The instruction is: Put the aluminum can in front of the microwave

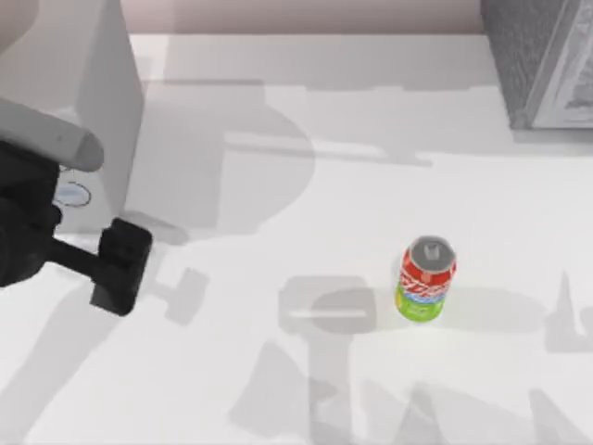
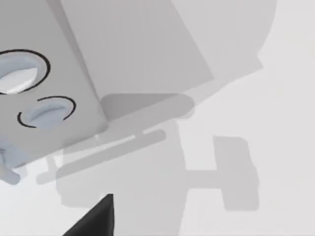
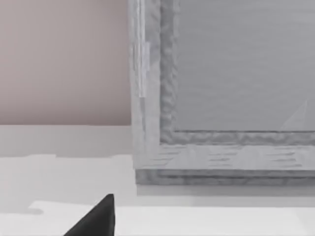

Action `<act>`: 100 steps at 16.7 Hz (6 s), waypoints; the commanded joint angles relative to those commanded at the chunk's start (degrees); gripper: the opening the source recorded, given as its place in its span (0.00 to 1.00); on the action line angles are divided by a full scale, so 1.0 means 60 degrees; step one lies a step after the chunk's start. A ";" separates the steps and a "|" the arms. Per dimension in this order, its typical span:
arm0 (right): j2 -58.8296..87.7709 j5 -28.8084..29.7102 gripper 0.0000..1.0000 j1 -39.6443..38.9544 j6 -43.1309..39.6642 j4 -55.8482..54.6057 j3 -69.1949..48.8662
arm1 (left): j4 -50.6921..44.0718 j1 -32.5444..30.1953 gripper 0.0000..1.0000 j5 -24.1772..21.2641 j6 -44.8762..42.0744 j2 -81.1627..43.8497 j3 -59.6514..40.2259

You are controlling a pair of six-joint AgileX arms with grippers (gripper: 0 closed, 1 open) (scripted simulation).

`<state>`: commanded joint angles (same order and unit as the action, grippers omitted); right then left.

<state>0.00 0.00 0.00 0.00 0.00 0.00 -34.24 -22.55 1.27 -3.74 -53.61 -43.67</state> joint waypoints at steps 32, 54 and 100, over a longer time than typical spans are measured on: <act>0.0000 0.0000 1.00 0.0000 0.0000 0.0000 0.0000 | -0.6879 -0.5045 1.00 -0.0184 0.1605 -1.4544 -1.4736; 0.0000 0.0000 1.00 0.0000 0.0000 0.0000 0.0000 | -0.5777 -0.5055 0.00 -0.0184 0.1615 -1.4596 -1.3674; 0.0000 0.0000 1.00 0.0000 0.0000 0.0000 0.0000 | -0.5203 0.6691 0.00 -0.0508 -0.4108 -0.5425 -0.2086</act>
<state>0.00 0.00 0.00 0.00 0.00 0.00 -65.46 17.59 -1.78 -28.39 -86.16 -56.19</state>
